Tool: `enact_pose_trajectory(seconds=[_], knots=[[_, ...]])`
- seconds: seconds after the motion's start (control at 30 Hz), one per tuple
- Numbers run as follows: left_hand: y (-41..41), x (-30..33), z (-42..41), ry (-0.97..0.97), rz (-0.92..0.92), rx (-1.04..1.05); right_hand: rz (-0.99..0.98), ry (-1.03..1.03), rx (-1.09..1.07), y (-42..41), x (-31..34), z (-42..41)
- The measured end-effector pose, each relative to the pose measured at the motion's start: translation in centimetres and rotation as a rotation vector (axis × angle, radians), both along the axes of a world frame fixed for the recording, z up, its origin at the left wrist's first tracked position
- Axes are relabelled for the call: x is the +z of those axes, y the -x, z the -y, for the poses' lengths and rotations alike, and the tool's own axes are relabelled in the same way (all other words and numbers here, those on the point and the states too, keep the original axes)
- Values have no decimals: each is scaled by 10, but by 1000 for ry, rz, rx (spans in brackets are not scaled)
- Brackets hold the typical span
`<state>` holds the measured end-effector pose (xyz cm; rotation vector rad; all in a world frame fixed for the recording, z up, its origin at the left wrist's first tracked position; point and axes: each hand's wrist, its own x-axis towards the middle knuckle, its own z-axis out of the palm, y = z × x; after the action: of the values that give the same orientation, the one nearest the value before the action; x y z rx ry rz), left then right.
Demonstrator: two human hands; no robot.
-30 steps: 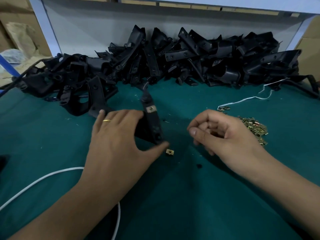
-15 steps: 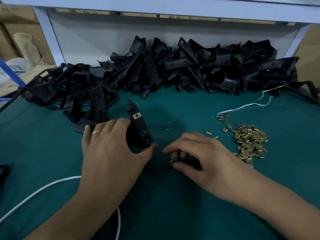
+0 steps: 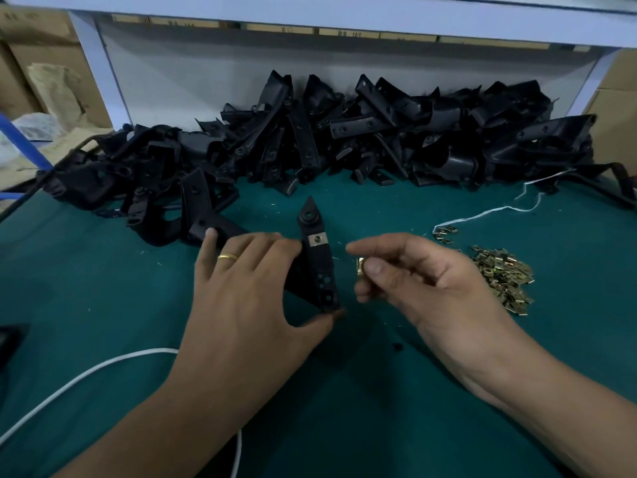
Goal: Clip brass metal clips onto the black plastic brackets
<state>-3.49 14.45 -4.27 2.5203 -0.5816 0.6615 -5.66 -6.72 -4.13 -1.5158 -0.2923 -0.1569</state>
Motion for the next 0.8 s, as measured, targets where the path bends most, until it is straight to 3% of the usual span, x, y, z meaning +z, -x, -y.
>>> enact_pose_trajectory(seconds=[0.2, 0.37, 0.8], knots=[[2, 3, 0, 3, 60, -11, -15, -143, 49, 3, 2, -4], [2, 4, 0, 8, 72, -6, -21, -16, 52, 5, 2, -8], [0, 2, 0, -59, 77, -32, 25, 92, -38, 6, 4, -9]])
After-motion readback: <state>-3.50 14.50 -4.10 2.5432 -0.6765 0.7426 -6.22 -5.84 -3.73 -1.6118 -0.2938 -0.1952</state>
